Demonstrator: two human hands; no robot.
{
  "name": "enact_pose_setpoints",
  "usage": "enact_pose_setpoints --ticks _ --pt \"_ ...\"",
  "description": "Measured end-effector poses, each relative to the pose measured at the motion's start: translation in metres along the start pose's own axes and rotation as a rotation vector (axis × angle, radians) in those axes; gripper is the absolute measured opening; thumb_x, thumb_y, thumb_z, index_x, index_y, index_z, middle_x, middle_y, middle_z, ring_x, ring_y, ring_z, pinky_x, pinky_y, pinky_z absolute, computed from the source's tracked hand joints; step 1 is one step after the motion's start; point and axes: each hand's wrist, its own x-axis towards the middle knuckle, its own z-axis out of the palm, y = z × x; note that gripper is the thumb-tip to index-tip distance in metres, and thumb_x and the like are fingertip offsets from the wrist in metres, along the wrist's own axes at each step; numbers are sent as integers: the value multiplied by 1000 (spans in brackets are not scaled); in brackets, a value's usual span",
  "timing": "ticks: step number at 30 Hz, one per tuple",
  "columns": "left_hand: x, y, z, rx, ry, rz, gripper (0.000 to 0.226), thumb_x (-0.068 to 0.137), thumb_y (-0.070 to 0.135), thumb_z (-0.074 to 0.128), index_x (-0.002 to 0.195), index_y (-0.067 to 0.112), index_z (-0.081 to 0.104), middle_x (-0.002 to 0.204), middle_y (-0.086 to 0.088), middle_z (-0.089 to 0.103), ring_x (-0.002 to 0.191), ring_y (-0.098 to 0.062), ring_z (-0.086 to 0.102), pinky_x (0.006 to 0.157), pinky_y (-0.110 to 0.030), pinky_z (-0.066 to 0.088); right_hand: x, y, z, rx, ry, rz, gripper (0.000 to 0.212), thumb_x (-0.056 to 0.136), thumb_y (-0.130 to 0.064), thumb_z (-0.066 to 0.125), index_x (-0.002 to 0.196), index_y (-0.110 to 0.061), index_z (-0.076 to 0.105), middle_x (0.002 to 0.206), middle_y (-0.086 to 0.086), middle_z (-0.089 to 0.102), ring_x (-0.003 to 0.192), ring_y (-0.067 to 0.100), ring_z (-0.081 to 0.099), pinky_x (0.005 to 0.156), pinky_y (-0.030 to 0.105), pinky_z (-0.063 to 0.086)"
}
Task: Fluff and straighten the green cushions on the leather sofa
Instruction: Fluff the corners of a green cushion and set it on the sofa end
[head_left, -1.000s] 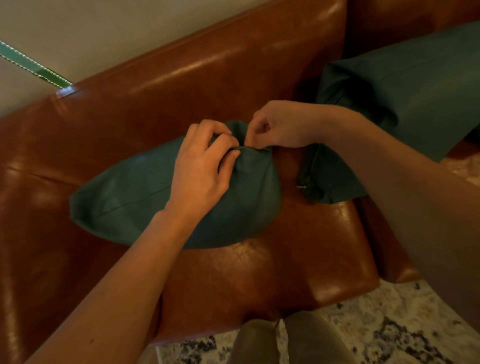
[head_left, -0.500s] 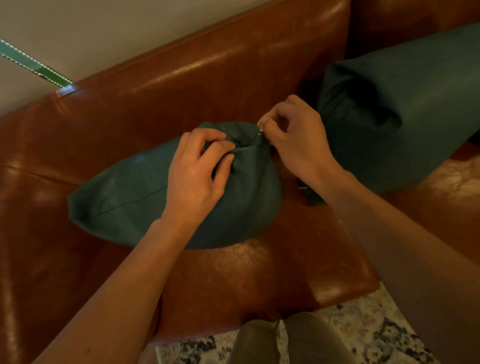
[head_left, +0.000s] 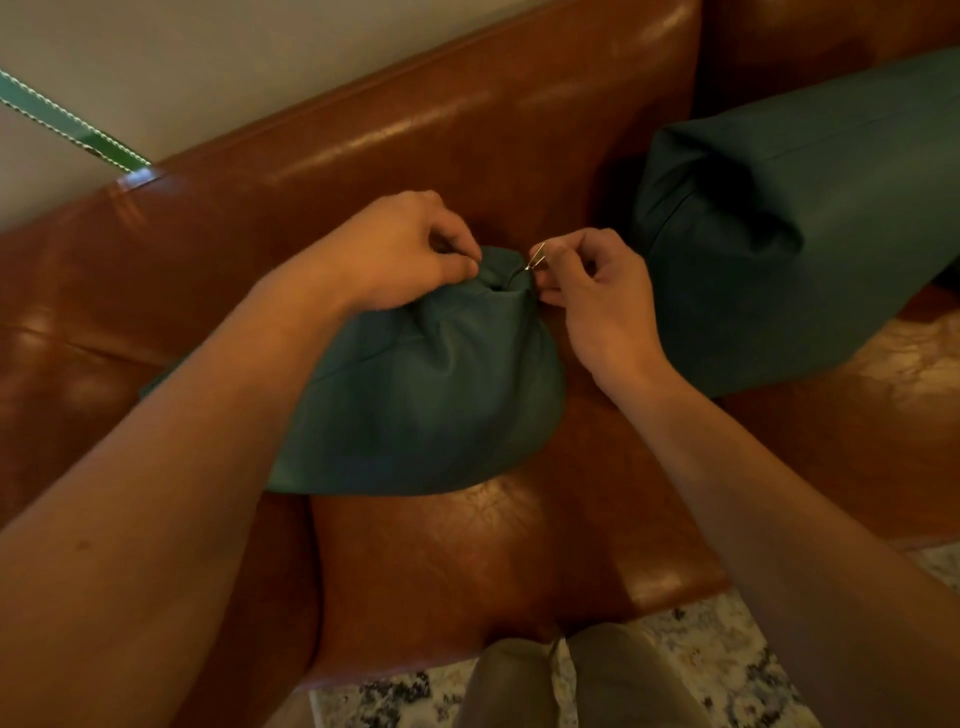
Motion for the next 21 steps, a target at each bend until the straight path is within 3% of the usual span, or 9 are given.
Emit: enact_pose_setpoints --ticks 3,6,8,10,15,17,19,21 --pt "6 4 -2 60 -73 16 5 86 22 70 89 26 70 91 10 58 77 -2 50 69 -19 36 0 0 -2 -4 8 -19 18 97 -26 55 84 -23 67 102 3 59 88 18 65 83 43 55" --pt "6 2 7 -10 29 -5 4 86 18 70 84 22 68 93 7 61 83 -9 54 75 -24 38 -2 3 -4 50 9 -21 18 97 -24 55 84 -22 67 104 5 58 85 15 66 78 34 59" --pt "5 -2 12 -180 121 -78 7 86 18 70 80 22 69 89 9 63 82 -5 57 75 -19 42 -2 6 -7 94 15 -2 19 98 -23 53 85 -22 66 107 7 57 82 10 66 75 26 58" --pt "2 -4 16 -407 182 -170 15 86 17 69 74 25 68 80 15 65 72 6 58 65 -7 43 -5 9 -8 123 12 25 19 99 -23 52 85 -23 65 110 11 58 80 9 66 73 22 56" --pt "-5 -3 28 -810 266 -323 21 85 11 67 68 22 69 61 10 66 58 -1 60 57 -12 47 -14 12 -6 115 -7 130 16 99 -23 51 92 -20 65 106 9 65 81 11 64 76 26 56" --pt "-6 -3 30 -848 264 -340 21 86 12 66 68 22 70 61 9 67 57 -2 61 55 -12 47 -14 6 -7 -10 46 36 10 97 -27 55 95 -21 63 100 3 63 83 9 61 77 25 52" --pt "-6 -2 31 -870 263 -341 21 86 11 65 68 20 70 60 8 67 57 -2 62 55 -12 48 -10 -6 -10 -220 74 -184 11 92 -32 61 92 -21 63 95 0 58 81 6 55 74 19 47" --pt "-6 0 31 -889 269 -345 22 87 10 64 68 20 70 58 9 67 56 -1 62 53 -11 47 -3 -21 -11 -449 -7 -329 18 85 -40 68 83 -23 64 90 -3 55 80 8 53 73 22 46"
